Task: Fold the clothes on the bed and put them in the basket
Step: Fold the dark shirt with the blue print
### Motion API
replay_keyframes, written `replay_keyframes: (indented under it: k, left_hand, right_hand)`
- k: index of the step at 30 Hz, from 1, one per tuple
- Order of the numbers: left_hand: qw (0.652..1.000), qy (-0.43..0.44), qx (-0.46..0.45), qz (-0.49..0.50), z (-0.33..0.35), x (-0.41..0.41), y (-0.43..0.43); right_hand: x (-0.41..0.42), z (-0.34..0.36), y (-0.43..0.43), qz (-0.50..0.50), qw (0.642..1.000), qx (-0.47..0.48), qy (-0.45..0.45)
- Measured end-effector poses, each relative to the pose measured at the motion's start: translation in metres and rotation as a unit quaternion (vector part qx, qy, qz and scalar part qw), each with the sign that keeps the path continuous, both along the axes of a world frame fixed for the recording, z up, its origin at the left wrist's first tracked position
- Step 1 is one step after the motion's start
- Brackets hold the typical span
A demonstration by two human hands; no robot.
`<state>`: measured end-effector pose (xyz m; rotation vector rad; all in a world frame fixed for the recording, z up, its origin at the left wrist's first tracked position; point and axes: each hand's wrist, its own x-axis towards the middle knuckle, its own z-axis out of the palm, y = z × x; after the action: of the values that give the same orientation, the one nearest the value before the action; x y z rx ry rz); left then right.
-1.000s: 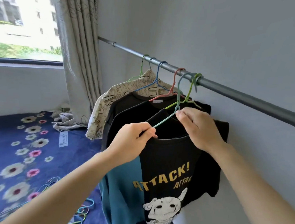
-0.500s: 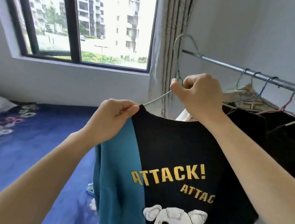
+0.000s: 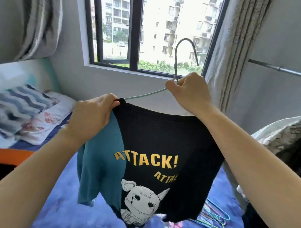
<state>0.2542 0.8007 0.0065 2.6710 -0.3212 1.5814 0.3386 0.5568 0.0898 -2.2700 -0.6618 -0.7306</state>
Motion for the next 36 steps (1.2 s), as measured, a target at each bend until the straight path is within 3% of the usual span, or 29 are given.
replay_keyframes:
  k: [7,12,15,20,26,29,31,36]
  left_hand:
    - [0.997,-0.01,0.032,0.067,-0.001,-0.028,0.083]
    - [0.994,0.031,-0.014,0.107,-0.017,-0.033,0.118]
    - [0.989,0.053,-0.048,0.128,-0.04,-0.038,0.14]
    - [0.983,0.135,-0.069,0.107,-0.069,0.011,0.121]
    - [0.928,0.3,-0.183,0.125,-0.134,0.072,0.112]
    - [0.878,0.398,-0.237,0.118,-0.185,0.098,0.093]
    - [0.84,0.455,-0.262,0.134,-0.216,0.113,0.077]
    - [0.796,0.514,-0.302,0.11,-0.262,0.143,0.028]
  right_hand:
    - [0.019,-0.009,0.059,0.043,0.997,0.05,0.04]
    - [0.045,-0.024,0.081,0.046,0.99,0.091,0.096]
    - [0.076,-0.044,0.081,0.025,0.951,0.237,0.197]
    - [0.105,-0.066,0.131,0.092,0.88,0.27,0.379]
    - [0.158,-0.083,0.096,0.089,0.876,0.182,0.438]
    - [0.176,-0.155,0.048,0.114,0.834,0.169,0.512]
    - [0.182,-0.222,0.018,0.066,0.827,0.138,0.542]
    - [0.185,-0.369,-0.06,-0.066,0.825,0.057,0.558]
